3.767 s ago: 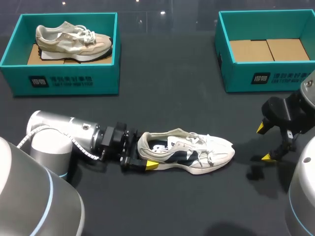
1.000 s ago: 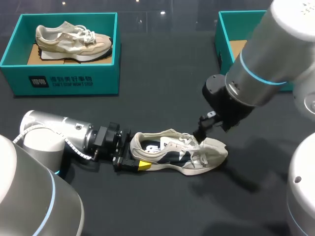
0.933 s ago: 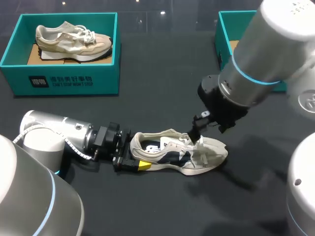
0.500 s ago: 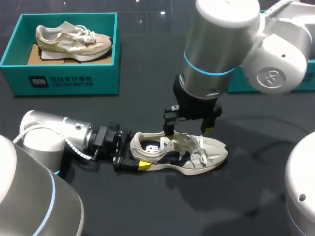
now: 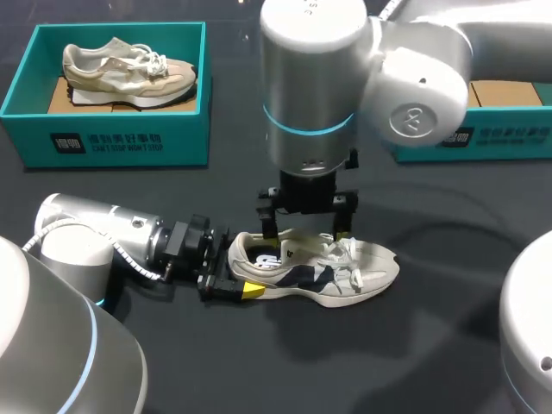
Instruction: Take the shoe out of the shoebox, open the shoe tongue, remove and reinsert the insole, then place the shoe into the shoebox
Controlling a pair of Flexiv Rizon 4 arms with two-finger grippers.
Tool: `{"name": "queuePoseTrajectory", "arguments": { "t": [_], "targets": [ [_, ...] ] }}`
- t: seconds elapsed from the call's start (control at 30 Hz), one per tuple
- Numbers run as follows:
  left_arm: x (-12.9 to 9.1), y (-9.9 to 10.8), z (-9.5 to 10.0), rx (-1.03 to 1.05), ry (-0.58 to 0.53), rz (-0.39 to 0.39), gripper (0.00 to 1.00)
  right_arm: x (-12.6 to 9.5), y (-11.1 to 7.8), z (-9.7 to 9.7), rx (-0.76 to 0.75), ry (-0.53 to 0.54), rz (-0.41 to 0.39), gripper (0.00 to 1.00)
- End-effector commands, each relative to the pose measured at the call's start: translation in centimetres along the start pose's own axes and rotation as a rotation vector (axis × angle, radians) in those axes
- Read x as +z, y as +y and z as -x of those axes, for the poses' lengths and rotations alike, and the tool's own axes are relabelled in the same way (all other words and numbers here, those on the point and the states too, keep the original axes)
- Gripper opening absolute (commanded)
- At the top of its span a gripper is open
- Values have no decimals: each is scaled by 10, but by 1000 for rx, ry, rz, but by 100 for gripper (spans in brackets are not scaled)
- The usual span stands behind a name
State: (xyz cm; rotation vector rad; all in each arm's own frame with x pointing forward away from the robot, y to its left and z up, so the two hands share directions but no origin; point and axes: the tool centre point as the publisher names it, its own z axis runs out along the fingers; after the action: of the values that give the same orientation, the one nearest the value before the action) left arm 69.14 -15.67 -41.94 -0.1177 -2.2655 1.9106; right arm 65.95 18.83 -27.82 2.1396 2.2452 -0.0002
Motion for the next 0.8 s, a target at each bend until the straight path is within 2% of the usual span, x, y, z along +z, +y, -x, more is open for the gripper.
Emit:
{"name": "queuePoseTrajectory", "arguments": {
  "t": [0.03,0.1,0.27,0.37,0.8],
  "targets": [
    [-3,4,4,0,1,1,0,8,-4,-16,36,-172,17,100],
    [-3,4,4,0,1,1,0,12,-2,-18,53,-209,12,100],
    [-3,4,4,0,1,1,0,17,3,-14,75,-206,29,100],
    [-3,4,4,0,1,1,0,19,6,-15,100,-247,30,100],
    [-3,4,4,0,1,1,0,37,18,-15,122,-301,54,100]
  ]
}}
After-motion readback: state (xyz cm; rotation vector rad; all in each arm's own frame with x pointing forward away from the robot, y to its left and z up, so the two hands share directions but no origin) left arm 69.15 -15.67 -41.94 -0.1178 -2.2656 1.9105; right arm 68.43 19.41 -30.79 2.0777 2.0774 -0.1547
